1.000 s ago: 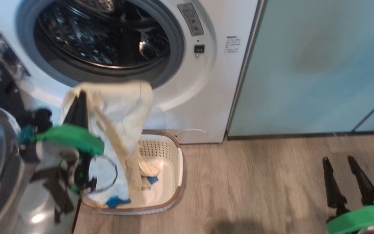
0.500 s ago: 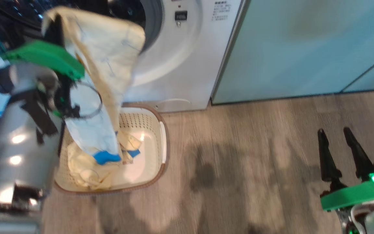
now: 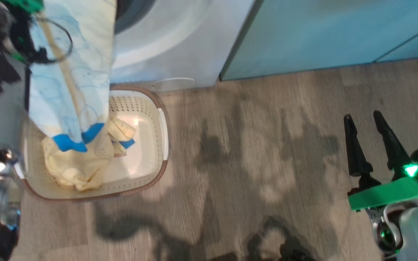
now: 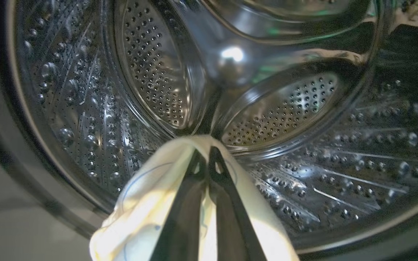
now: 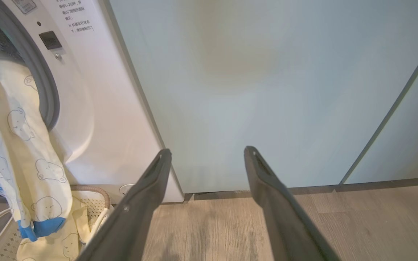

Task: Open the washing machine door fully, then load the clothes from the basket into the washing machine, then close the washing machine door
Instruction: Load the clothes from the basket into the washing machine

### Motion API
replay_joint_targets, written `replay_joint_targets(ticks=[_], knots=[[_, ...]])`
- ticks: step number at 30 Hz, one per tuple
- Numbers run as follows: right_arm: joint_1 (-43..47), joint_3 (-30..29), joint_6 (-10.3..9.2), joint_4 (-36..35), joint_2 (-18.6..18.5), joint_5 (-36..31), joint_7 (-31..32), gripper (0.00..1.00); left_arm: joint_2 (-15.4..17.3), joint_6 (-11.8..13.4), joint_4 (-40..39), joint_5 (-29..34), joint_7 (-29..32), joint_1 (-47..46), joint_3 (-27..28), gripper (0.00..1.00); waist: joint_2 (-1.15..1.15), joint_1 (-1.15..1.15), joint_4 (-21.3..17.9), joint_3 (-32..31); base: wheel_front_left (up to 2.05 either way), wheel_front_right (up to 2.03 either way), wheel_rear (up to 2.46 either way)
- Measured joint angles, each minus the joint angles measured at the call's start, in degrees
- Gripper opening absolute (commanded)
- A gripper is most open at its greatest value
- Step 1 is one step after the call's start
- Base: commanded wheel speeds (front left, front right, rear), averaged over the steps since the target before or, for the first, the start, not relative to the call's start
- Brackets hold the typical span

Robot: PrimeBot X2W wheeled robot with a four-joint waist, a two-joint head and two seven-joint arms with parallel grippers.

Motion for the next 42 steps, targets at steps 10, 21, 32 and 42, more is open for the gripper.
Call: replay_joint_targets(ticks=[10,21,32,42], knots=[[-2.2,0.8,0.0,-0.2,0.1,0.0,0.0,1.0,0.4,2.5,2.4,3.5,-0.9,-8.2,0.1,0.0,0.0,-0.01,-1.7,4.9,0.0,0.0,0.0],[-4.2,1.8,0.0,-0.6,0.4,0.0,0.0,1.0,2.2,3.6,6.9,8.5,-1.2,-17.4,-2.3,0.0,0.0,-0.01,-3.5,10.6,0.0,0.0,0.0],[-7.1,3.1,0.0,-1.1,0.4,0.5,0.0,1.0,4.3,4.1,6.6,12.8,-1.2,-24.7,-5.3,0.0,0.0,0.0,-4.5,15.2,0.0,0.0,0.0],[-9.3,4.6,0.0,-1.3,0.5,1.8,0.0,1.0,5.2,4.0,1.2,13.9,-1.2,-26.5,-4.2,0.0,0.0,-0.01,-5.5,18.1,0.0,0.0,0.0]])
